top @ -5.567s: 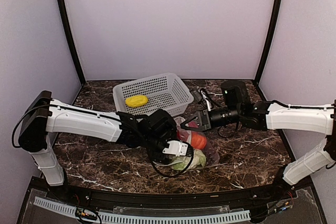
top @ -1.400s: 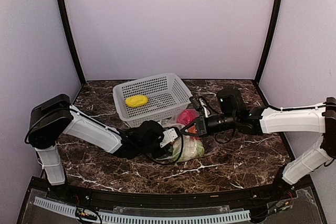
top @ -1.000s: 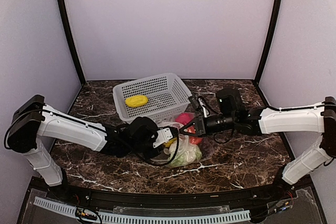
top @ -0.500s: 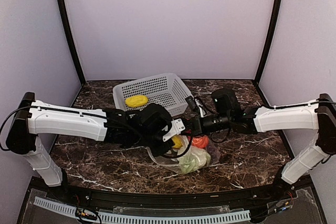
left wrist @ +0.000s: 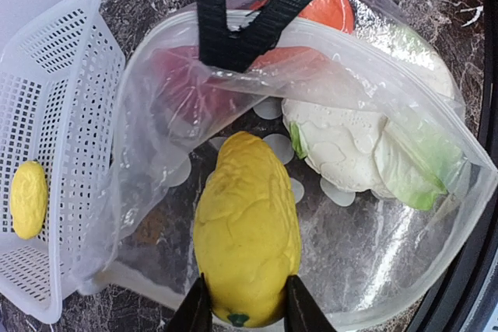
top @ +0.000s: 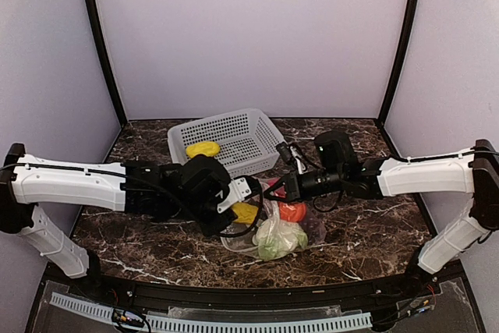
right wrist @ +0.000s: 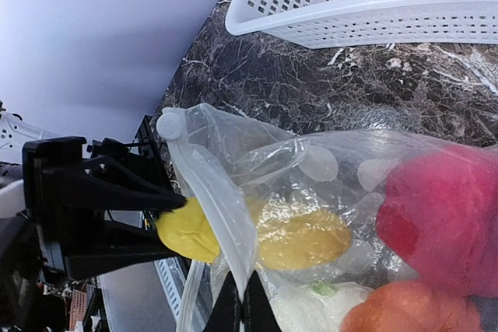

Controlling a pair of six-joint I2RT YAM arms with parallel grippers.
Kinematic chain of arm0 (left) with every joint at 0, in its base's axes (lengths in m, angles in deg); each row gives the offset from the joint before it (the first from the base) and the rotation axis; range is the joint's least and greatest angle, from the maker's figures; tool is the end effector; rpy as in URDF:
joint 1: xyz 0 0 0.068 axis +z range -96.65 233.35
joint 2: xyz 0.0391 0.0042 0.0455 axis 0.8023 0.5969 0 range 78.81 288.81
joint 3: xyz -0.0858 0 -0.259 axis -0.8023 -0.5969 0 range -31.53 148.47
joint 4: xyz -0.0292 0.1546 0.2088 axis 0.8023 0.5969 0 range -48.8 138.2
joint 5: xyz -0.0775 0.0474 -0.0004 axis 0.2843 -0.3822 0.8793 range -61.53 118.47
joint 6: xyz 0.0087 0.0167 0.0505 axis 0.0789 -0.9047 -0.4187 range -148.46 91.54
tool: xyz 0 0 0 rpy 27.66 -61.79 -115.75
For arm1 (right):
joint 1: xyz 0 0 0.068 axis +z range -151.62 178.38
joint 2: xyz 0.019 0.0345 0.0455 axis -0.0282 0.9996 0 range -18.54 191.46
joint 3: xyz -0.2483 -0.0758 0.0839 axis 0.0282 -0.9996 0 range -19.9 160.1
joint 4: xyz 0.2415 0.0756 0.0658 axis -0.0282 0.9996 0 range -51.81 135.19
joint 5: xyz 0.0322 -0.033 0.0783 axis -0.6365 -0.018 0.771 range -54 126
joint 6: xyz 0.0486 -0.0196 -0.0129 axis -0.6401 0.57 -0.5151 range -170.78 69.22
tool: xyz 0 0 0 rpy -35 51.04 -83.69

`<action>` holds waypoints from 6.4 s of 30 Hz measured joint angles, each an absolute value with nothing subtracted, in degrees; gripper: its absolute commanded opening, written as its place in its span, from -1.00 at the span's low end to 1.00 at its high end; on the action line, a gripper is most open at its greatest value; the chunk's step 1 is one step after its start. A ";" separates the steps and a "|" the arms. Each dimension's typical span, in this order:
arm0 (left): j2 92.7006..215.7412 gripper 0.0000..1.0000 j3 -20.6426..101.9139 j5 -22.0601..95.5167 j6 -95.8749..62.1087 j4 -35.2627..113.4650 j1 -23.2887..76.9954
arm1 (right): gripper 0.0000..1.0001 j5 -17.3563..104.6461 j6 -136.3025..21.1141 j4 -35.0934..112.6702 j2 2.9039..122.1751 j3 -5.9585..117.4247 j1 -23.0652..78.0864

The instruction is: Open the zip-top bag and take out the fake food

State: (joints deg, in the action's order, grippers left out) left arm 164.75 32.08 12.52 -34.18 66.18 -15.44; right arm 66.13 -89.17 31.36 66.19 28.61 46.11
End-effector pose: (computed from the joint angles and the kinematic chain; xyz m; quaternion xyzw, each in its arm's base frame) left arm 0.1263 -0.2985 0.2599 0.5182 0.7647 -0.0785 0.3749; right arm 0.2020 0.2489 0.2285 -0.1986 0.8202 0.4966 0.2028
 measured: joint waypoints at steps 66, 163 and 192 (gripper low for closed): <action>211.30 -0.27 70.13 43.87 -12.08 38.13 26.37 | -1.00 67.55 -88.78 29.99 64.79 25.86 44.84; 179.61 0.68 11.21 38.86 -70.48 13.09 -11.53 | -1.00 71.31 -87.53 29.22 63.89 25.81 47.81; 172.46 -0.98 3.16 32.54 -60.93 8.08 -11.75 | -1.00 68.17 -86.05 33.59 58.30 22.27 47.09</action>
